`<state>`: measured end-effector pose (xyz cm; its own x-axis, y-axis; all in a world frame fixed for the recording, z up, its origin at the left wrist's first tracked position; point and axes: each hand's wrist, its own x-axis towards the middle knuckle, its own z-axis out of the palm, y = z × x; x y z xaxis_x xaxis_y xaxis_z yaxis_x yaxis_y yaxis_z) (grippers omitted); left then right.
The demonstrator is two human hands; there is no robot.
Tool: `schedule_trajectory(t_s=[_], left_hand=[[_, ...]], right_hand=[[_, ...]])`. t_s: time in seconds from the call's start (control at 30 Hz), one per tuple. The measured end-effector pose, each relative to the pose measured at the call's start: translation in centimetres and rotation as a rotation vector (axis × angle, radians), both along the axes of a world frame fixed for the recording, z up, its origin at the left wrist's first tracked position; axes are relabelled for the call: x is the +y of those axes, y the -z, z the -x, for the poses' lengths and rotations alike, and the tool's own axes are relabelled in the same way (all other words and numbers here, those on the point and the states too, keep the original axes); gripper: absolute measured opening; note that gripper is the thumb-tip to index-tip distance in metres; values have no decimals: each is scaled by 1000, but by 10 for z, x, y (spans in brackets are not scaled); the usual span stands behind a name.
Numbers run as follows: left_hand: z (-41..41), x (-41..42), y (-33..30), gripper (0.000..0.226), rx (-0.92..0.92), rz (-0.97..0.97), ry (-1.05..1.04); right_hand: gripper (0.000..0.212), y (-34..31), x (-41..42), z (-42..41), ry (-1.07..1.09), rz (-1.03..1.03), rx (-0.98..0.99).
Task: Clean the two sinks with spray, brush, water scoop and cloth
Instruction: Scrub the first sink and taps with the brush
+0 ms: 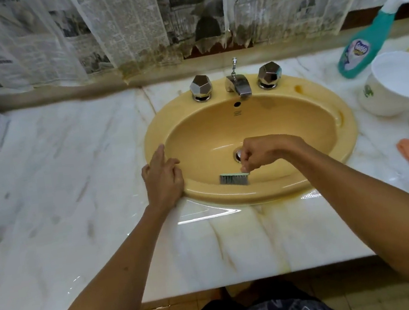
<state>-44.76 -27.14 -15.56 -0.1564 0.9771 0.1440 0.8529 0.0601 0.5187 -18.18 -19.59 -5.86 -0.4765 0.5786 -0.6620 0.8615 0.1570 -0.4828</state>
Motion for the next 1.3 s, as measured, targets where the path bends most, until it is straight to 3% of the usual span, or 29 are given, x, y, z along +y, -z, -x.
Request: schedule_trajectory(t_s=[0.13, 0.27, 0.33, 0.53, 0.7, 0.83, 0.97, 1.13, 1.3], left_hand=[[-7, -1, 0, 44, -14, 14, -12], [-6, -2, -5, 42, -8, 33, 10], [-6, -1, -7, 40, -7, 36, 7], [-8, -1, -6, 39, 13, 26, -4], [-10, -1, -5, 36, 28, 20, 0], [-9, -1, -2, 31, 46, 30, 3], [-7, 0, -3, 32, 51, 38, 5], [-3, -2, -4, 38, 47, 36, 38], [-4, -2, -5, 42, 36, 32, 38]], right_hand=[[24, 2, 9, 2, 2, 39, -178], [18, 30, -2, 68, 165, 51, 75], [16, 26, -4, 66, 174, 48, 96], [20, -2, -5, 6, 172, 58, -232], [23, 0, -10, 74, 146, -56, -135], [25, -25, -16, 37, 90, -163, -437], [27, -43, -34, 19, 215, -94, -399], [16, -23, -66, 95, 265, -313, -137], [26, -28, -126, 55, 597, -468, -396]])
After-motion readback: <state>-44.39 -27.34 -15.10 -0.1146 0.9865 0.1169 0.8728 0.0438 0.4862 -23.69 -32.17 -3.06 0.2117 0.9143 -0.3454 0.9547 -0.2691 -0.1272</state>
